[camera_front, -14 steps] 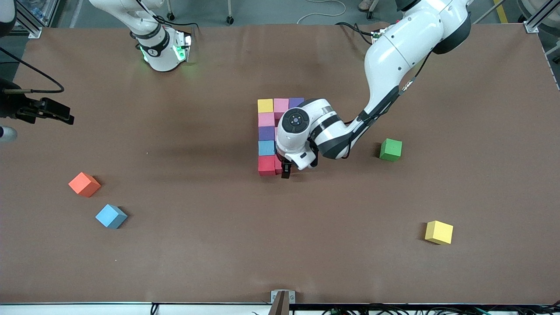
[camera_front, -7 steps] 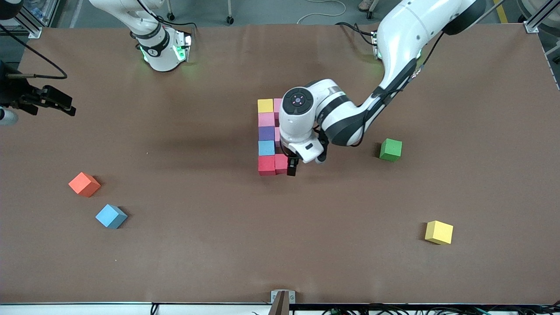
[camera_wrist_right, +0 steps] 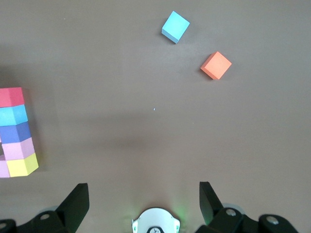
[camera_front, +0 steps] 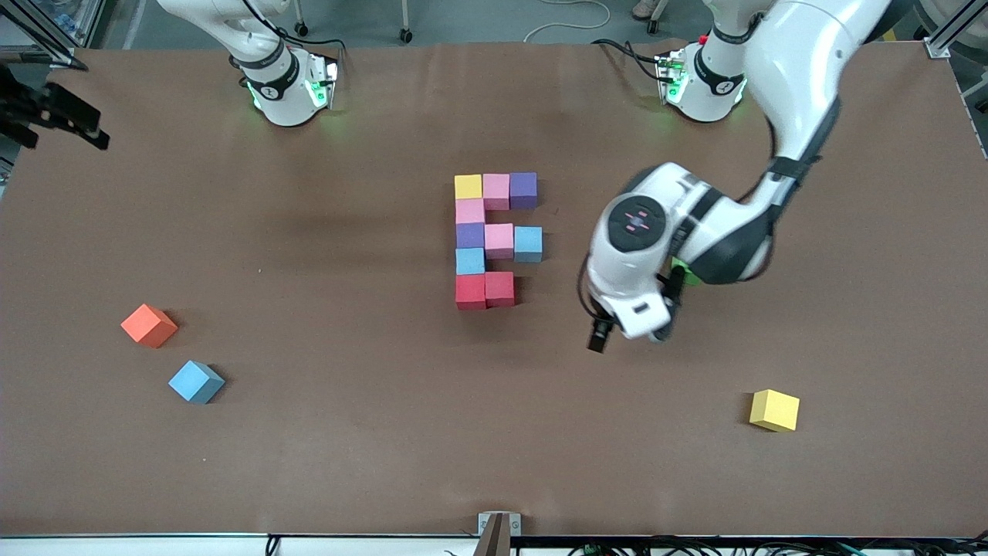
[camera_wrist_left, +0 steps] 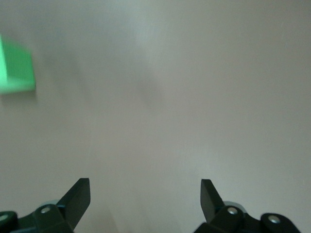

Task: Arrange 11 blocks into digit 3
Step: 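Move the left gripper to the yellow cube and grasp it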

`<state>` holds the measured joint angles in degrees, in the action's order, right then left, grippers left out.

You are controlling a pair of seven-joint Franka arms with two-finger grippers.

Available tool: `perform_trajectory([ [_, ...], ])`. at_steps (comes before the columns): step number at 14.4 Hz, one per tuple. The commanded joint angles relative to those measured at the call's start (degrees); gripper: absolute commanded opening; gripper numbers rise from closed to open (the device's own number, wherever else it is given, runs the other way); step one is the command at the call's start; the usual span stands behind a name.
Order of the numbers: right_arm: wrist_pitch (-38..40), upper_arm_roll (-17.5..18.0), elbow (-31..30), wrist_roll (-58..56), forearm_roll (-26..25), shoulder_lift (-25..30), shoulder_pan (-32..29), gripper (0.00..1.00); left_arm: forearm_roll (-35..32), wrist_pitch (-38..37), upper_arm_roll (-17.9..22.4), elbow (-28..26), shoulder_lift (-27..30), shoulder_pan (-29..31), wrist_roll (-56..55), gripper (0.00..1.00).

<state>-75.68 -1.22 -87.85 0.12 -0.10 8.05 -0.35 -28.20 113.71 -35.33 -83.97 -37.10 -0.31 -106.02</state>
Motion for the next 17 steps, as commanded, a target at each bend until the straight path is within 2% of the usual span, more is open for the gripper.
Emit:
perform_trajectory([
  [1,0.9,0.3,1.4,-0.7,0.5,-0.5,-0.4,1.0,-0.8,-0.7,-0.4,-1.0,0.8,6.3,13.3,1.0],
  [4,1.3,0.3,5.0,-0.8,0.8,-3.4,-0.8,1.0,-0.6,0.1,-0.3,-0.8,-0.9,12.4,29.3,1.0],
  [9,-0.9,0.3,5.3,-0.7,1.2,-4.4,-0.2,1.0,-0.8,3.4,0.2,0.0,-3.9,20.5,58.3,1.0],
  [12,-2.8,0.3,4.8,-0.8,1.2,-4.4,-0.5,1.0,-0.7,6.6,5.2,0.7,-4.6,20.1,71.0,1.0],
  [15,-2.3,0.4,3.9,-0.8,1.3,-4.2,-0.4,1.0,-0.5,10.7,7.1,1.5,-6.0,20.6,87.0,1.0],
  [17,-2.8,0.4,1.2,-0.9,1.3,-3.6,-0.3,1.0,-0.3,11.7,7.9,1.9,-6.2,20.8,93.7,1.0],
])
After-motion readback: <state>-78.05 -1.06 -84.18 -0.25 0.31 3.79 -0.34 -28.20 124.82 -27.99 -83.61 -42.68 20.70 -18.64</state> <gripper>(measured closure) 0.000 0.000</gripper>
